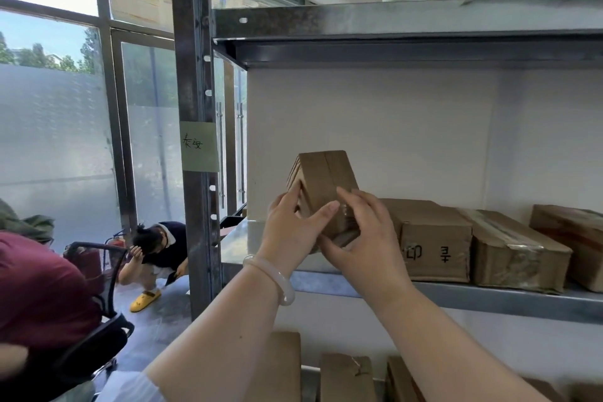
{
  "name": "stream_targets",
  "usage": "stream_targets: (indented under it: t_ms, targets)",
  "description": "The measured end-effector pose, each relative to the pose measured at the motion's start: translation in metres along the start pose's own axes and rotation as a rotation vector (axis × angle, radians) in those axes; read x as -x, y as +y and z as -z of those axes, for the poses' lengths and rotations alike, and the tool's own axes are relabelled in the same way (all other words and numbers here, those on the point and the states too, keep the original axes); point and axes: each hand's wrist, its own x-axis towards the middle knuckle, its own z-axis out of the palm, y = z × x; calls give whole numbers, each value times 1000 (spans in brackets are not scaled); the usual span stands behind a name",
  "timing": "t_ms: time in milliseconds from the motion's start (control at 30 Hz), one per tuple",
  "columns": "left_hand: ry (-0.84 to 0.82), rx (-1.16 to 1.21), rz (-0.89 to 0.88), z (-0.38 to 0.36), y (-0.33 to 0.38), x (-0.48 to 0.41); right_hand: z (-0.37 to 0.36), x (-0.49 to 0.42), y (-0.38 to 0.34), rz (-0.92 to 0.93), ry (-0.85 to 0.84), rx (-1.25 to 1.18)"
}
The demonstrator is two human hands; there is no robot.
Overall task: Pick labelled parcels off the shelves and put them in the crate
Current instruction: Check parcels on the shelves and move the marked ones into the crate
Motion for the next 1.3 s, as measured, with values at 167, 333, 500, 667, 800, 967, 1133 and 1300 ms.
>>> stream_targets:
  t_ms: [167, 333, 500, 667, 800, 967, 1133, 1300]
  targets:
    - [51, 90, -38, 7, -10, -3, -3, 0, -3, 14, 20, -104]
    - [22, 28, -77, 13, -21, -4, 3, -14, -7, -263, 43, -654]
    - [45, -73, -107, 13, -23, -7, -2, -8, -6, -196, -18, -571]
    - [26, -31, 14, 6, -16, -7, -9, 2, -12, -72, -65, -490]
    - [50, -2, 29, 8, -16, -7, -10, -5, -3, -115, -79, -491]
    - [-7, 380, 185, 17, -23, -8, -4, -22, 11, -214, -42, -348]
    - [-67, 449, 279, 17, -31, -10, -10, -19, 18, -201, -179, -230]
    - [-14, 265, 216, 25, -29, -15, -16, -23, 15, -191, -201, -157]
